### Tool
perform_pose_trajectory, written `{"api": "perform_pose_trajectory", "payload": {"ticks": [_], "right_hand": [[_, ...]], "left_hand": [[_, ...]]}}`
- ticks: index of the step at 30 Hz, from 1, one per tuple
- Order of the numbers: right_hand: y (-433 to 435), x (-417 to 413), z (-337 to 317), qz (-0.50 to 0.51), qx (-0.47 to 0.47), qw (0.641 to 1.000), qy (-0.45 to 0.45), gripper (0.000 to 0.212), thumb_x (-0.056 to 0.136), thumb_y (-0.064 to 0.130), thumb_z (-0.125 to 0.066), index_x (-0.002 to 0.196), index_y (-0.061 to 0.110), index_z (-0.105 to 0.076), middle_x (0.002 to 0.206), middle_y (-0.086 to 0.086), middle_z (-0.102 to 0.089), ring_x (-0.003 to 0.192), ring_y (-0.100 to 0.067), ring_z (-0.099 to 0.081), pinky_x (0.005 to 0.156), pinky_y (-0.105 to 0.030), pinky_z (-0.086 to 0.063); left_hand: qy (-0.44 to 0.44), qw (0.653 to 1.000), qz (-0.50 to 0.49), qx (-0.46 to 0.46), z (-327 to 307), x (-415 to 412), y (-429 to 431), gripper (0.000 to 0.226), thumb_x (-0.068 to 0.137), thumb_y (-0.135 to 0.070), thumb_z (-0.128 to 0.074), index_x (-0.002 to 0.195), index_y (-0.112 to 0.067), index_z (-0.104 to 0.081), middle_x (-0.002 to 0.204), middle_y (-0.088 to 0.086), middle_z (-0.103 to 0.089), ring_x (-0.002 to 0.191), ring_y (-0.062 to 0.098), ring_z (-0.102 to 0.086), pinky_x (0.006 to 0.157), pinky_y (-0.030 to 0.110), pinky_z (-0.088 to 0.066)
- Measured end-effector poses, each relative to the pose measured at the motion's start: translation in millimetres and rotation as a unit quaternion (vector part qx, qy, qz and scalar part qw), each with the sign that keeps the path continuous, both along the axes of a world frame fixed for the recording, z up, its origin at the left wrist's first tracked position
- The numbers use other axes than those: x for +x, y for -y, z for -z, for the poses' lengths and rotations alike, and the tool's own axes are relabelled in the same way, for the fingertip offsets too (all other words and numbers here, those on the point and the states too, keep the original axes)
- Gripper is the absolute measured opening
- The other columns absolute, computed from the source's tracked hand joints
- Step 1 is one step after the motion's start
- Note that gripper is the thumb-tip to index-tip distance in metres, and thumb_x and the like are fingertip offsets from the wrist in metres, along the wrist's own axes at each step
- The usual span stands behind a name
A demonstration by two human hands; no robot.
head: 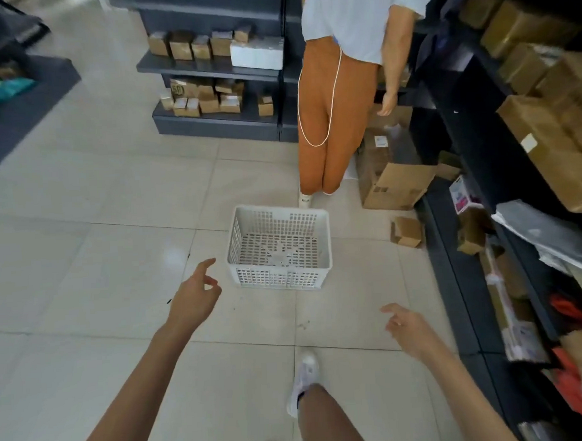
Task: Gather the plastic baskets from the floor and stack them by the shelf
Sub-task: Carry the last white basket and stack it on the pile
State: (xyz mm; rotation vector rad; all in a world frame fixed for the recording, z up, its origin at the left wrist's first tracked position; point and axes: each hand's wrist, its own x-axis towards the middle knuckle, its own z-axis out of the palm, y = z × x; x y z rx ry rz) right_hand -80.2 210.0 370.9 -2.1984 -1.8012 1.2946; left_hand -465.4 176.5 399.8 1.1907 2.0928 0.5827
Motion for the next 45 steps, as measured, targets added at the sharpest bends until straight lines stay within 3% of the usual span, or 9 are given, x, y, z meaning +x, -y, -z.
{"api": "perform_pose_trajectory", "payload": {"ticks": [4, 7, 12, 22, 29, 33, 36, 40, 45], "right_hand": [[-74.7, -18.1, 23.2, -0.002, -0.017, 1.0, 0.013, 0.035, 0.088, 0.005, -0.043, 0.107, 0.028, -0.061, 0.083, -0.005, -0.058, 0.077, -0.025, -0.058, 0.07, -0.036, -0.046], [-125.3, -38.1, 36.3, -0.013, -0.01, 0.999, 0.033, 0.057, 0.087, 0.004, -0.044, 0.084, 0.059, -0.057, 0.085, -0.006, -0.059, 0.07, -0.024, -0.057, 0.065, -0.032, -0.044], [-216.7, -87.9, 47.0, -0.054, -0.015, 0.995, 0.083, 0.04, 0.089, 0.009, -0.04, 0.126, 0.02, -0.052, 0.095, -0.005, -0.061, 0.084, -0.023, -0.057, 0.072, -0.029, -0.043], [-373.5, -185.9, 95.8, -0.038, -0.087, 0.988, 0.126, 0.049, 0.09, 0.014, -0.04, 0.138, 0.018, -0.036, 0.131, -0.014, -0.055, 0.115, -0.03, -0.055, 0.087, -0.034, -0.045], [-423.9, -186.8, 214.2, 0.123, -0.097, 0.985, 0.07, 0.043, 0.084, 0.002, -0.045, 0.125, 0.008, -0.05, 0.115, -0.025, -0.063, 0.09, -0.028, -0.058, 0.079, -0.036, -0.047], [-433.1, -163.7, 286.2, 0.113, -0.091, 0.984, 0.104, 0.044, 0.085, 0.0, -0.042, 0.128, 0.006, -0.047, 0.089, -0.017, -0.061, 0.082, -0.028, -0.054, 0.072, -0.035, -0.044], [-437.3, -145.2, 332.0, 0.098, -0.117, 0.979, 0.137, 0.048, 0.086, 0.002, -0.039, 0.133, 0.009, -0.042, 0.089, -0.017, -0.063, 0.086, -0.034, -0.058, 0.073, -0.035, -0.045], [-445.9, -128.4, 389.1, 0.074, -0.127, 0.978, 0.149, 0.055, 0.086, 0.004, -0.044, 0.139, 0.012, -0.032, 0.129, -0.021, -0.053, 0.115, -0.037, -0.053, 0.091, -0.042, -0.044], [-465.8, -121.2, 453.7, 0.108, -0.089, 0.982, 0.125, 0.073, 0.089, 0.013, -0.052, 0.147, 0.022, -0.009, 0.144, -0.021, -0.039, 0.124, -0.04, -0.047, 0.098, -0.051, -0.042]], "left_hand": [[0.008, 1.0, -0.014, -0.019, 25.1, -16.2, -74.0, 0.053, 0.087, -0.008, -0.051, 0.137, -0.021, -0.038, 0.116, 0.012, -0.064, 0.091, 0.025, -0.056, 0.077, 0.033, -0.043], [0.025, 0.998, -0.042, -0.042, 38.6, -26.8, -119.3, 0.053, 0.087, -0.009, -0.051, 0.137, -0.021, -0.039, 0.116, 0.012, -0.064, 0.098, 0.029, -0.059, 0.083, 0.038, -0.047], [0.017, 0.997, -0.063, -0.051, 57.9, -58.0, -202.2, 0.052, 0.087, -0.01, -0.052, 0.136, -0.022, -0.041, 0.116, 0.012, -0.064, 0.102, 0.03, -0.059, 0.085, 0.04, -0.046], [-0.018, 0.996, -0.033, -0.079, 119.6, -112.9, -348.1, 0.048, 0.085, -0.011, -0.049, 0.132, -0.023, -0.046, 0.114, 0.006, -0.065, 0.101, 0.028, -0.061, 0.083, 0.038, -0.046], [-0.045, 0.992, -0.001, -0.116, 236.9, -123.8, -384.0, 0.05, 0.085, -0.013, -0.05, 0.133, -0.024, -0.045, 0.119, 0.007, -0.062, 0.104, 0.025, -0.06, 0.085, 0.039, -0.049], [-0.069, 0.985, 0.028, -0.156, 316.4, -132.5, -386.6, 0.054, 0.084, -0.011, -0.051, 0.136, -0.024, -0.042, 0.122, 0.007, -0.061, 0.107, 0.025, -0.059, 0.084, 0.04, -0.051], [-0.092, 0.979, 0.025, -0.18, 364.0, -140.8, -396.4, 0.057, 0.083, -0.01, -0.052, 0.138, -0.023, -0.04, 0.122, 0.009, -0.06, 0.107, 0.028, -0.059, 0.082, 0.043, -0.051], [-0.126, 0.977, 0.034, -0.169, 422.2, -144.6, -417.9, 0.06, 0.082, -0.008, -0.055, 0.139, -0.019, -0.038, 0.129, 0.014, -0.053, 0.113, 0.033, -0.054, 0.081, 0.048, -0.052], [-0.153, 0.977, 0.059, -0.137, 492.2, -134.9, -439.4, 0.067, 0.082, -0.015, -0.061, 0.142, -0.019, -0.031, 0.14, 0.02, -0.04, 0.12, 0.039, -0.045, 0.085, 0.053, -0.051]]}}
